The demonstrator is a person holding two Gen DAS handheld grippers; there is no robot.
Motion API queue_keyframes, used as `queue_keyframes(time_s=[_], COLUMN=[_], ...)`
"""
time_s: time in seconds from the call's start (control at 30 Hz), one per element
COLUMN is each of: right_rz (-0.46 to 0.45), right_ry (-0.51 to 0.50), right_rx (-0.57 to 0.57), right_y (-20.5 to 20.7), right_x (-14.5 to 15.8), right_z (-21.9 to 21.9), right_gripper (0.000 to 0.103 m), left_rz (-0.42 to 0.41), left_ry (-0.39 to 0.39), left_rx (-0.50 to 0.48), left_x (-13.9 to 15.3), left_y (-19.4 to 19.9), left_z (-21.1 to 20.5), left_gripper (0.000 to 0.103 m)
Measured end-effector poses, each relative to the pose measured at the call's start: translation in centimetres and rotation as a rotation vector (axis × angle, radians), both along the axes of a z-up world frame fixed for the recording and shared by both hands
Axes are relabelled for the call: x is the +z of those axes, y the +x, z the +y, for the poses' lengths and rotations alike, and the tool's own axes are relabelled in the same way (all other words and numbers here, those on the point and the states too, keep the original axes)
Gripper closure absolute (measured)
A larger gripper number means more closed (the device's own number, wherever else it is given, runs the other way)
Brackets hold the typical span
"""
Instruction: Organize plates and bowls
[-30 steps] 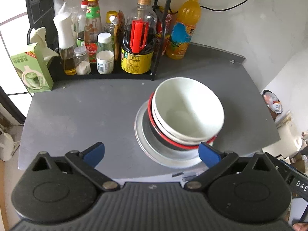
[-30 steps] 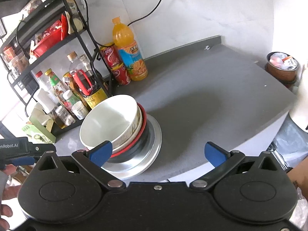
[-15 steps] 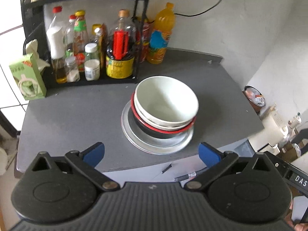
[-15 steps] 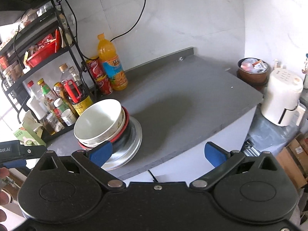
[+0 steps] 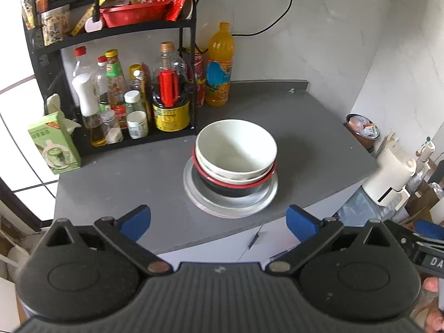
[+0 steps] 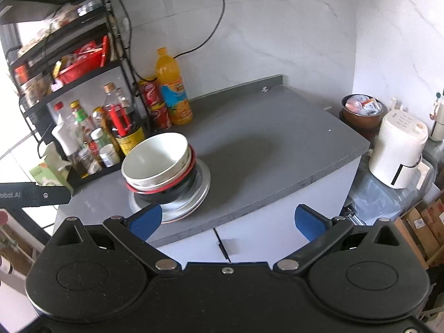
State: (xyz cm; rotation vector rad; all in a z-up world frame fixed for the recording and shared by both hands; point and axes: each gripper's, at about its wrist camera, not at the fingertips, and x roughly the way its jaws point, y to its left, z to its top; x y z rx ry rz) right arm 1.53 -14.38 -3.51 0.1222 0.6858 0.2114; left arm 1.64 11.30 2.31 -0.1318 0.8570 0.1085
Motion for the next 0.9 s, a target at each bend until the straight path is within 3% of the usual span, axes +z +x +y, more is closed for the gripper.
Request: queue_keyframes(time_s=[0.13, 0.3, 0.9], right_rz=[-0.002, 0.039, 0.002], right_ry=[-0.006, 0.056, -0.003], right_rx=[0.0, -0.021, 0.001], right_y=[-0.8, -1.3, -3.8], right_x=[0.5, 1.5, 4.0], right_z=[0.2, -0.6, -0.1], right_gripper=[0.0, 0.0, 0.0], left_rz=[-0.008, -0.005, 0.013], left_ry=[0.017, 0.036, 0.053], left_rx=[0.004, 0.004, 0.027], left_x=[0.5, 1.3, 2.1], left_y=[-1.3, -2.3, -5.6], left_z=[0.2, -0.2, -1.8], left_gripper=[0.0, 0.0, 0.0])
